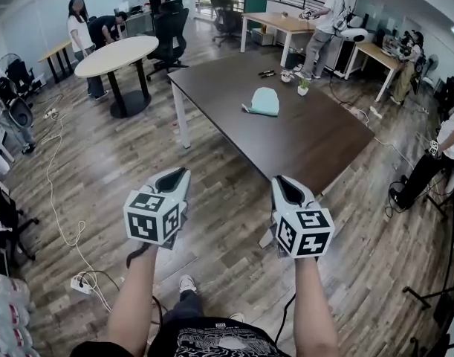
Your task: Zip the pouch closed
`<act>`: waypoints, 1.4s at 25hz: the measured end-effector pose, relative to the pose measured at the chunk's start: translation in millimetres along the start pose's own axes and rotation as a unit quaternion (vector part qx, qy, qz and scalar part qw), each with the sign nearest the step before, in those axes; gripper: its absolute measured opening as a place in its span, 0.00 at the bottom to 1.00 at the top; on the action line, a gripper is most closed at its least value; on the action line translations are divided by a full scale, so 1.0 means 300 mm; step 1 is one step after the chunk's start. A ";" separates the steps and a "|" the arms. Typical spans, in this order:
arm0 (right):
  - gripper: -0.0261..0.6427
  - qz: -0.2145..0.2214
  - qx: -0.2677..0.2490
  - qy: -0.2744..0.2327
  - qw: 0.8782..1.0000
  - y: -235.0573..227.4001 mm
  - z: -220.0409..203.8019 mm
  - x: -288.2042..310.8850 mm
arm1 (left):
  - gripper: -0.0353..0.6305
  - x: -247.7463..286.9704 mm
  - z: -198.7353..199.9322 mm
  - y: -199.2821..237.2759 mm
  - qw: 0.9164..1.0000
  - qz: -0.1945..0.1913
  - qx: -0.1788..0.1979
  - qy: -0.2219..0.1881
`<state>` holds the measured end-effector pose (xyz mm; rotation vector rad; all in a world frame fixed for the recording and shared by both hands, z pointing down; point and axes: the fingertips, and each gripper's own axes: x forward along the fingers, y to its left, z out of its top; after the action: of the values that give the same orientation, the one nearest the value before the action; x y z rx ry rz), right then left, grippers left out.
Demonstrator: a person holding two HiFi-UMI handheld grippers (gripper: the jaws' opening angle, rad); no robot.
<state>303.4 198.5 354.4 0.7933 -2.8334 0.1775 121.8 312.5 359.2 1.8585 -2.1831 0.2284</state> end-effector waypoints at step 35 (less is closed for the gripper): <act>0.72 -0.115 0.052 0.014 0.992 0.166 0.130 0.533 | 0.67 0.389 0.120 0.606 0.993 -0.112 -0.028 -0.002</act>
<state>137.3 154.1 348.0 1.1214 -2.6980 0.2993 -77.6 222.5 369.2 2.0517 -1.9407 0.1173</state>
